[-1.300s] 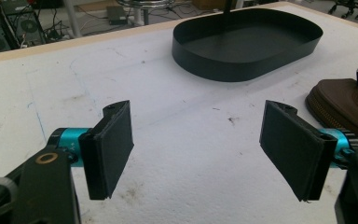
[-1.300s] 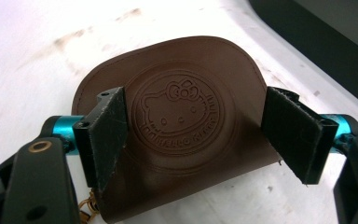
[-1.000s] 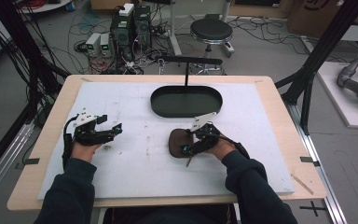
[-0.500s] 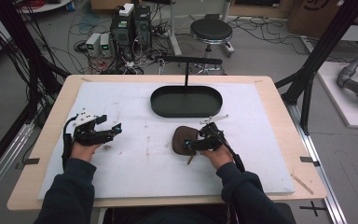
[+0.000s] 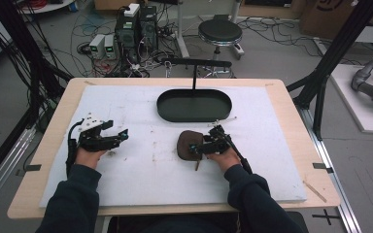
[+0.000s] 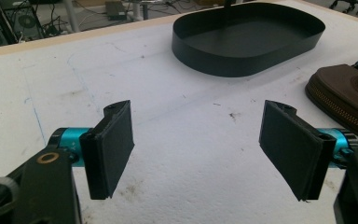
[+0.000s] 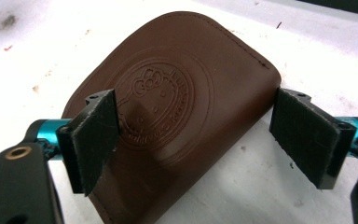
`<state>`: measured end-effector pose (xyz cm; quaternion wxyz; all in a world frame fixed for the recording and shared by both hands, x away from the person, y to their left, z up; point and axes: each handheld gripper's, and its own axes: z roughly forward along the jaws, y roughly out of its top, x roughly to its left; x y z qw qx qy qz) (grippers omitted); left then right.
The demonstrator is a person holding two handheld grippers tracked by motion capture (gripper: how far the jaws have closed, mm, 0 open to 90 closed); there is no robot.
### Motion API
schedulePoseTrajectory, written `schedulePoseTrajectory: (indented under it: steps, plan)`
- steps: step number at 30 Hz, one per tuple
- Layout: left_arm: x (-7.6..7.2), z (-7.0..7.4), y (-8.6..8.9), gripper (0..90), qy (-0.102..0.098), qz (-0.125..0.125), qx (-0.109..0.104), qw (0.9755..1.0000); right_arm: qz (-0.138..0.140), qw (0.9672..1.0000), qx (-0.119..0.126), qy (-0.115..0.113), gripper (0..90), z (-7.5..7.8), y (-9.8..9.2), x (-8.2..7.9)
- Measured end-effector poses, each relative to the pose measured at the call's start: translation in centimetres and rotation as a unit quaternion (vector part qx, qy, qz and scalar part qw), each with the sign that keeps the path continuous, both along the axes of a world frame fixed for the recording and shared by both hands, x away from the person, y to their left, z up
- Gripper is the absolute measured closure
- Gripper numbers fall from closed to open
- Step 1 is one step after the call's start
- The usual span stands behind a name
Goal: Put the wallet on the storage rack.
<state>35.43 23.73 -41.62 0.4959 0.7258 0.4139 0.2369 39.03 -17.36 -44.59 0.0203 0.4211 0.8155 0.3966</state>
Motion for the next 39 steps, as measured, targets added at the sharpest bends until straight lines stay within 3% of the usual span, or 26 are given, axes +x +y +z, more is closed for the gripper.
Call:
schedulePoseTrajectory:
  steps: [6,7,9,10,18,21,22,24,27,29,30,32,33,39]
  plan:
    - [0.1,-0.1,0.1,26.1,0.004,0.001,0.000,1.0000,0.006,0.9998,0.003,0.018,28.6,0.4,-0.4,0.6]
    - [0.1,-0.1,0.1,26.1,0.004,0.000,0.000,1.0000,0.007,0.9995,0.011,0.029,32.6,0.4,-0.5,0.7]
    - [0.1,-0.1,0.1,26.2,0.004,0.000,0.000,1.0000,0.021,0.9975,0.044,0.052,51.8,0.2,-0.8,1.1]
    - [0.1,-0.1,0.1,26.2,0.005,0.000,0.001,1.0000,0.029,0.9960,0.061,0.059,54.4,0.1,-0.9,1.2]
    - [0.1,-0.2,0.3,26.3,0.006,0.002,-0.001,1.0000,0.043,0.9921,0.098,0.066,71.9,0.1,-1.6,1.9]
    - [0.1,-0.2,0.3,26.3,0.006,0.002,0.000,1.0000,0.042,0.9940,0.085,0.055,66.8,0.4,-1.5,1.6]
    - [0.1,-0.2,0.3,26.3,0.006,0.001,0.000,1.0000,0.038,0.9962,0.068,0.039,58.8,0.6,-1.2,1.4]
    - [0.1,-0.1,0.3,26.3,0.006,0.002,-0.001,1.0000,0.043,0.9967,0.067,0.019,37.4,0.7,-0.6,1.0]
    - [0.1,-0.1,0.3,26.3,0.006,0.003,-0.001,1.0000,0.025,0.9988,0.034,-0.023,19.7,0.8,0.8,0.2]
    - [0.1,-0.1,0.3,26.3,0.006,0.002,0.000,1.0000,0.003,0.9996,0.014,-0.026,19.8,0.6,1.5,0.0]
    - [0.1,-0.1,0.3,26.3,0.006,0.002,0.000,1.0000,-0.005,0.9998,0.008,-0.016,19.7,0.4,1.9,0.0]
    - [0.1,-0.1,0.3,26.4,0.006,0.003,-0.001,1.0000,-0.014,0.9996,0.023,0.005,19.7,0.1,2.2,0.0]
    - [0.1,-0.1,0.3,26.3,0.005,0.003,-0.001,1.0000,-0.013,0.9995,0.026,0.015,19.5,0.0,2.4,0.0]
    - [0.1,-0.1,0.3,26.5,0.005,0.003,0.000,1.0000,0.017,0.9997,0.017,0.011,19.4,0.0,3.0,0.0]
